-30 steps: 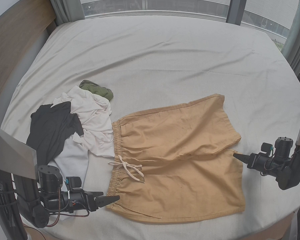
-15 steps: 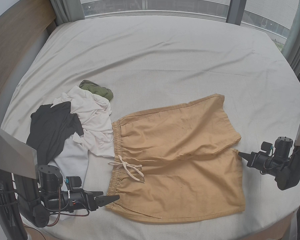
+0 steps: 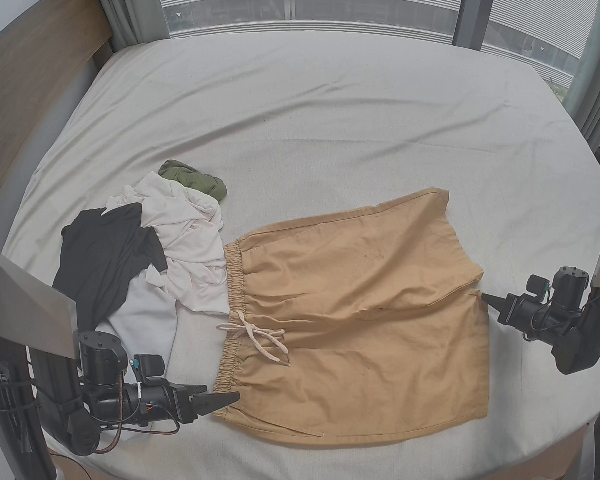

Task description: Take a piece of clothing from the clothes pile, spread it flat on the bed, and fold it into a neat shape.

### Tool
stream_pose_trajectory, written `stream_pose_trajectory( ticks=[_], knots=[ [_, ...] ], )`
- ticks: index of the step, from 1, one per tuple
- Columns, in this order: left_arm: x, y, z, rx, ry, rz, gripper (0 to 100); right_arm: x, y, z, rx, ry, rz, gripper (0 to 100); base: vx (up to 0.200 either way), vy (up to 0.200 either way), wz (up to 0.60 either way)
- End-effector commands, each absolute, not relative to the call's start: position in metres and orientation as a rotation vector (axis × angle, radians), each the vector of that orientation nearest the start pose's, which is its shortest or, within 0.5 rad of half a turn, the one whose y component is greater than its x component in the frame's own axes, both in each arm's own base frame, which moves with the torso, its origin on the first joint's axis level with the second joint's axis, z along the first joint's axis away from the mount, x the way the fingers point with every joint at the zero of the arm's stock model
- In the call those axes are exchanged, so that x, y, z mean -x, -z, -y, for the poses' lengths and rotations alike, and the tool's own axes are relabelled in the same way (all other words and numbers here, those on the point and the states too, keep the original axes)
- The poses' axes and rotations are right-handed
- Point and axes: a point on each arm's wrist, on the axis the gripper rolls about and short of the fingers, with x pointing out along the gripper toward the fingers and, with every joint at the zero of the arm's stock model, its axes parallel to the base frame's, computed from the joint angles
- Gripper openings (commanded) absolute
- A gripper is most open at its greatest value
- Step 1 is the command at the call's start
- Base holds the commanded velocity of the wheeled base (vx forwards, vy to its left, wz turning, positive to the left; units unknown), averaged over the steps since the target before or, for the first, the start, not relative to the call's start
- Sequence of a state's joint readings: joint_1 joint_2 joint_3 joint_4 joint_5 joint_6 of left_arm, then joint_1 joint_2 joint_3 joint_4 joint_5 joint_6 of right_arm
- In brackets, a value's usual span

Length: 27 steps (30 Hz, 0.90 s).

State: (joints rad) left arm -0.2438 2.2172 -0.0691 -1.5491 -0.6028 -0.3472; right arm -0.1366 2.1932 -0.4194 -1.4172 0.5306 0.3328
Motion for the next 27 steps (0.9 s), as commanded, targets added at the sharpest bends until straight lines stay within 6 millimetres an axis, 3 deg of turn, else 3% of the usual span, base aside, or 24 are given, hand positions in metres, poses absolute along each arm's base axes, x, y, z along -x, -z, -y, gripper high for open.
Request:
stream_pose_trajectory(
  ticks=[1, 9, 10, 18, 20, 22, 27],
  knots=[
    [-0.219, 0.005, 0.068, 0.427, 0.707, -0.752, 100, -0.306, -0.022, 0.031, -0.443, -0.328, -0.401, 0, 0.0, 0.0, 0.0],
    [-0.215, 0.006, 0.066, 0.43, 0.699, -0.771, 100, -0.306, -0.024, 0.031, -0.441, -0.331, -0.395, 0, 0.0, 0.0, 0.0],
    [-0.214, 0.006, 0.066, 0.432, 0.698, -0.776, 100, -0.306, -0.025, 0.031, -0.441, -0.331, -0.391, 100, 0.0, 0.0, 0.0],
    [-0.203, 0.008, 0.066, 0.434, 0.699, -0.823, 100, -0.299, -0.037, 0.031, -0.433, -0.331, -0.368, 100, 0.0, 0.0, 0.0],
    [-0.203, 0.008, 0.067, 0.431, 0.706, -0.827, 100, -0.292, -0.046, 0.03, -0.42, -0.335, -0.351, 100, 0.0, 0.0, 0.0],
    [-0.202, 0.009, 0.068, 0.431, 0.704, -0.833, 100, -0.273, -0.07, 0.025, -0.396, -0.353, -0.311, 100, 0.0, 0.0, 0.0],
    [-0.201, 0.013, 0.071, 0.431, 0.712, -0.856, 100, -0.259, -0.074, 0.016, -0.396, -0.377, -0.334, 100, 0.0, 0.0, 0.0]
  ],
)
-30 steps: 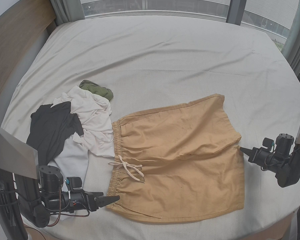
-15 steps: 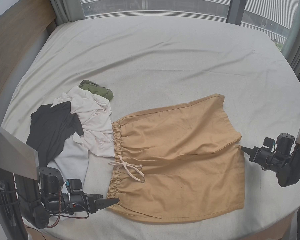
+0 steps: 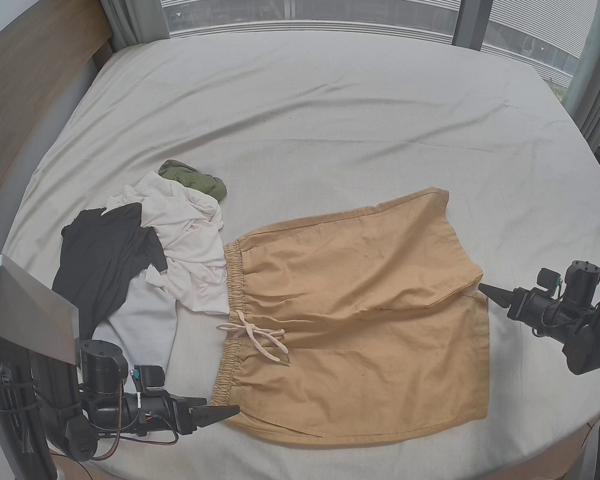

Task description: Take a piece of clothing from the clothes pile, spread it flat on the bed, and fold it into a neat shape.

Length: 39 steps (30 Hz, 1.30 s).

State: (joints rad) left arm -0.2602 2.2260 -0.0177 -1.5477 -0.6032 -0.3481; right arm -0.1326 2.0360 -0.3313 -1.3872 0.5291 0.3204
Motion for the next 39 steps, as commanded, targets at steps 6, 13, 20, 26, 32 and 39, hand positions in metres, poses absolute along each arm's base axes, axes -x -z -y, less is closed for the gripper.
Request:
stream_pose_trajectory(
  ticks=[6, 13, 20, 26, 32, 39],
  knots=[
    [-0.2, 0.018, 0.072, 0.427, 0.714, -0.878, 100, -0.257, -0.071, 0.011, -0.396, -0.395, -0.351, 100, 0.0, 0.0, 0.0],
    [-0.202, 0.02, 0.073, 0.425, 0.711, -0.88, 100, -0.257, -0.07, 0.011, -0.397, -0.394, -0.355, 100, 0.0, 0.0, 0.0],
    [-0.205, 0.022, 0.074, 0.427, 0.711, -0.877, 100, -0.256, -0.069, 0.01, -0.398, -0.394, -0.362, 100, 0.0, 0.0, 0.0],
    [-0.207, 0.022, 0.074, 0.427, 0.713, -0.871, 0, -0.255, -0.068, 0.01, -0.398, -0.395, -0.366, 100, 0.0, 0.0, 0.0],
    [-0.208, 0.023, 0.075, 0.424, 0.715, -0.87, 0, -0.243, -0.059, 0.009, -0.357, -0.396, -0.421, 100, 0.0, 0.0, 0.0],
    [-0.208, 0.017, 0.075, 0.421, 0.724, -0.846, 0, -0.217, -0.043, 0.002, -0.325, -0.416, -0.556, 100, 0.0, 0.0, 0.0]
  ],
)
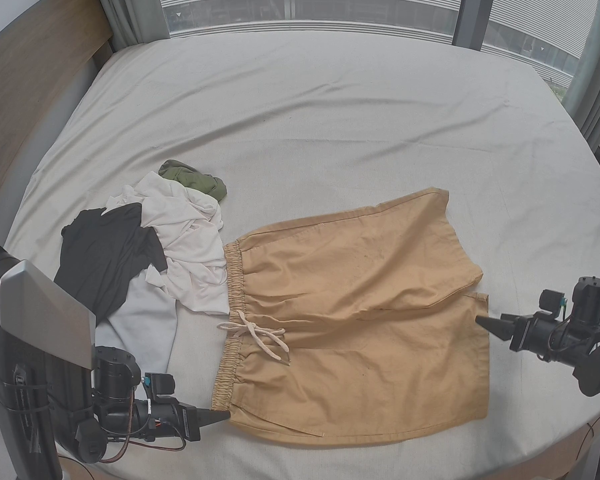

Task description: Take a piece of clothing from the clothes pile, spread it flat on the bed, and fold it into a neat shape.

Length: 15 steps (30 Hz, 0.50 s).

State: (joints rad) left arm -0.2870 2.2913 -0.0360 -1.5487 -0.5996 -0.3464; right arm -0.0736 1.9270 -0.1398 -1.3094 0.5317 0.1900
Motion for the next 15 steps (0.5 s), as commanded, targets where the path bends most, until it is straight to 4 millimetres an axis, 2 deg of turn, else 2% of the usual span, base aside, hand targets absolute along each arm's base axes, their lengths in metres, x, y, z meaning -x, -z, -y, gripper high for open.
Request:
stream_pose_trajectory(
  ticks=[1, 6, 15],
  knots=[
    [-0.208, 0.017, 0.075, 0.42, 0.725, -0.846, 0, -0.214, -0.042, 0.001, -0.327, -0.415, -0.567, 100, 0.0, 0.0, 0.0],
    [-0.206, 0.017, 0.078, 0.414, 0.74, -0.853, 0, -0.195, -0.031, 0.001, -0.312, -0.412, -0.649, 100, 0.0, 0.0, 0.0],
    [-0.205, 0.017, 0.08, 0.411, 0.747, -0.855, 0, -0.178, -0.014, 0.0, -0.327, -0.401, -0.863, 100, 0.0, 0.0, 0.0]
  ],
)
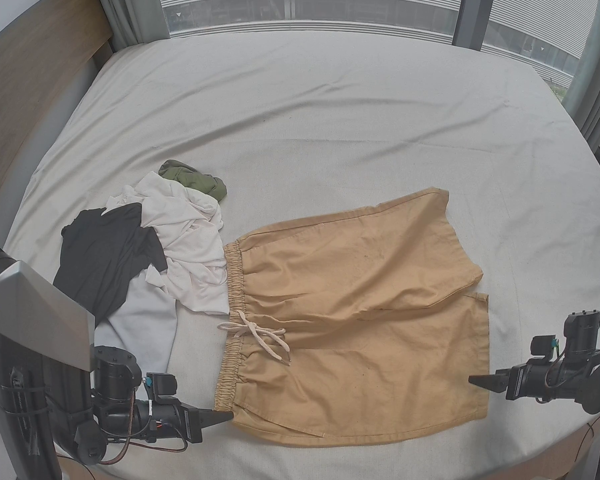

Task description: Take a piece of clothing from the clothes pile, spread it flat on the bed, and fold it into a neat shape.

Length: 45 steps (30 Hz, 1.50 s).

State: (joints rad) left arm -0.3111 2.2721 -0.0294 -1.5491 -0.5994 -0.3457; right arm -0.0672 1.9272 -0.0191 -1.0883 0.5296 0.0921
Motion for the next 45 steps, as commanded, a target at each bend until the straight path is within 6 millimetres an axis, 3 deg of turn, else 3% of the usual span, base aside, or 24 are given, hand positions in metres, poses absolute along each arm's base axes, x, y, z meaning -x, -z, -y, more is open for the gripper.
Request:
stream_pose_trajectory(
  ticks=[1, 18, 28, 29, 45],
  knots=[
    [-0.205, 0.017, 0.08, 0.411, 0.747, -0.855, 0, -0.178, -0.014, 0.0, -0.327, -0.401, -0.863, 100, 0.0, 0.0, 0.0],
    [-0.205, 0.017, 0.082, 0.407, 0.756, -0.855, 0, -0.176, 0.024, 0.002, -0.392, -0.357, -1.082, 100, 0.0, 0.0, 0.0],
    [-0.205, 0.018, 0.083, 0.406, 0.757, -0.857, 0, -0.184, 0.036, -0.007, -0.355, -0.377, -1.076, 100, 0.0, 0.0, 0.0],
    [-0.205, 0.018, 0.083, 0.406, 0.757, -0.857, 0, -0.185, 0.036, -0.007, -0.352, -0.379, -1.067, 0, 0.0, 0.0, 0.0],
    [-0.205, 0.017, 0.081, 0.41, 0.751, -0.854, 0, -0.184, 0.019, -0.001, -0.369, -0.362, -0.998, 0, 0.0, 0.0, 0.0]
  ],
)
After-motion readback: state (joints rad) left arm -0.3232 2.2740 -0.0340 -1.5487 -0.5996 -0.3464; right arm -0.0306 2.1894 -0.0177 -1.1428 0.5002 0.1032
